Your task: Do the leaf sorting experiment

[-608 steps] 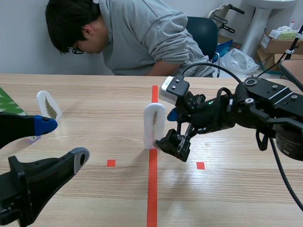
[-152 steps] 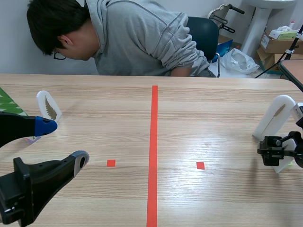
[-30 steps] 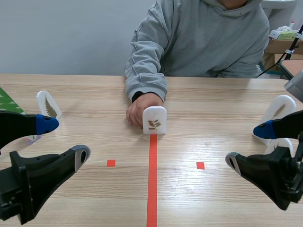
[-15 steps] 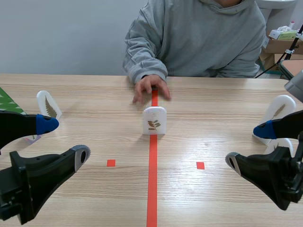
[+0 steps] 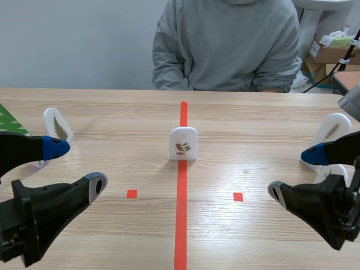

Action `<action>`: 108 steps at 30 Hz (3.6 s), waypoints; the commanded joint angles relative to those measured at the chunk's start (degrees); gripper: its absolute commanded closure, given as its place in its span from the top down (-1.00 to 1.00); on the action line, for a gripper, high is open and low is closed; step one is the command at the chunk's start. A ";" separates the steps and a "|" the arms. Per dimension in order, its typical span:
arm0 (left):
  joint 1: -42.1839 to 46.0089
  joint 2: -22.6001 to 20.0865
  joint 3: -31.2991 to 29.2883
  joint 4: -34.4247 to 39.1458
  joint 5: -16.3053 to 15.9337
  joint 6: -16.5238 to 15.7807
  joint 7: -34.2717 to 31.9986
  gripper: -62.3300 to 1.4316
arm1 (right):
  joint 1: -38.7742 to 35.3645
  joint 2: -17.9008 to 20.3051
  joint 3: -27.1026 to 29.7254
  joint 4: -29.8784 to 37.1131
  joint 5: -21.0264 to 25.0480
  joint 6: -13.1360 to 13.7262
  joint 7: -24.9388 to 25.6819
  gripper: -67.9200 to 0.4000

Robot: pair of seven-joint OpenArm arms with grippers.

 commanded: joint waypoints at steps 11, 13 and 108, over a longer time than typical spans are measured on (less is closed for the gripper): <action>0.13 0.13 -0.15 0.17 -0.85 -0.11 -0.55 0.89 | 0.04 0.61 0.50 0.20 0.42 0.46 0.87 0.64; 0.13 0.13 -0.15 0.17 -0.85 -0.11 -0.55 0.89 | 0.04 0.61 0.50 0.20 0.42 0.46 0.87 0.64; -69.05 20.59 42.16 -78.79 40.00 14.93 -16.70 -0.79 | 0.07 0.46 0.50 0.20 -2.01 0.46 2.36 0.64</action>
